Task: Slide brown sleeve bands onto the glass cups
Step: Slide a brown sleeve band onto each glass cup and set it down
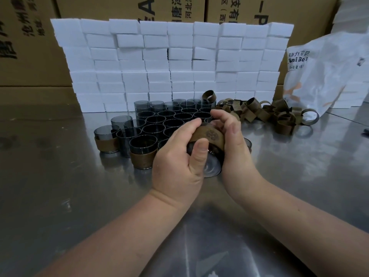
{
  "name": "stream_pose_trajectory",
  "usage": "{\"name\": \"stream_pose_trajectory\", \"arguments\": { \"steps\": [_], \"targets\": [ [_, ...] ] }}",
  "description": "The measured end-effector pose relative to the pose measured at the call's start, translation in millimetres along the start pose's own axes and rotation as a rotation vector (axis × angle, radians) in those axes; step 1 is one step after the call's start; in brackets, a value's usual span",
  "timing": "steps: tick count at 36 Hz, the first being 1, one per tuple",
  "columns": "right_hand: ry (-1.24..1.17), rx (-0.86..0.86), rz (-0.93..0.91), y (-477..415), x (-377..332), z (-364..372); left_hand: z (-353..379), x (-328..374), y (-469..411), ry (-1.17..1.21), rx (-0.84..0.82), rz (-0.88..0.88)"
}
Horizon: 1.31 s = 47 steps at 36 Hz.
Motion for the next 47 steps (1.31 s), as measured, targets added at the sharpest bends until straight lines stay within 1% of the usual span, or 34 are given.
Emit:
{"name": "stream_pose_trajectory", "arguments": {
  "steps": [6, 14, 16, 20, 22, 24, 25, 27, 29, 33, 41, 47],
  "targets": [
    [0.028, -0.051, -0.016, 0, -6, 4, -1, 0, 0, 0.021, 0.019, 0.005],
    [0.088, -0.116, 0.015, 0, -7, 5, -1, -4, -1, 0.063, 0.068, 0.011],
    [0.053, -0.089, 0.036, -1, -6, 4, 0, -6, -2, 0.126, 0.077, -0.043],
    [0.088, -0.052, -0.024, -2, -6, 4, -2, -12, -6, 0.306, 0.174, -0.210],
    [0.133, -0.135, -0.010, -1, -3, 7, -4, -18, -8, 0.400, 0.210, -0.315],
    [0.221, -0.256, 0.041, 2, 5, 12, -4, -23, -9, 0.424, 0.210, -0.374],
    [0.260, -0.288, 0.064, 3, 9, 12, -3, -25, -8, 0.420, 0.192, -0.393],
    [0.315, -0.297, 0.087, 4, 15, 10, 1, -26, -7, 0.424, 0.154, -0.420],
    [0.336, -0.291, 0.092, 4, 18, 9, 3, -25, -5, 0.427, 0.139, -0.421],
    [0.339, -0.271, 0.075, 7, 16, 10, 0, -24, -4, 0.406, 0.173, -0.417],
    [0.440, -0.274, 0.041, 8, 15, 11, -1, -21, -3, 0.363, 0.206, -0.369],
    [0.500, -0.266, 0.008, 9, 13, 10, -2, -21, -2, 0.348, 0.208, -0.381]
  ]
}}
Point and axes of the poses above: each hand's wrist, its own y-axis away from the middle knuckle, its own z-axis out of the palm, x = y × z, the point moved 5 cm from there along -y, towards the middle knuckle, and after that the axes turned 13 degrees about -z, right-handed, at the moved point
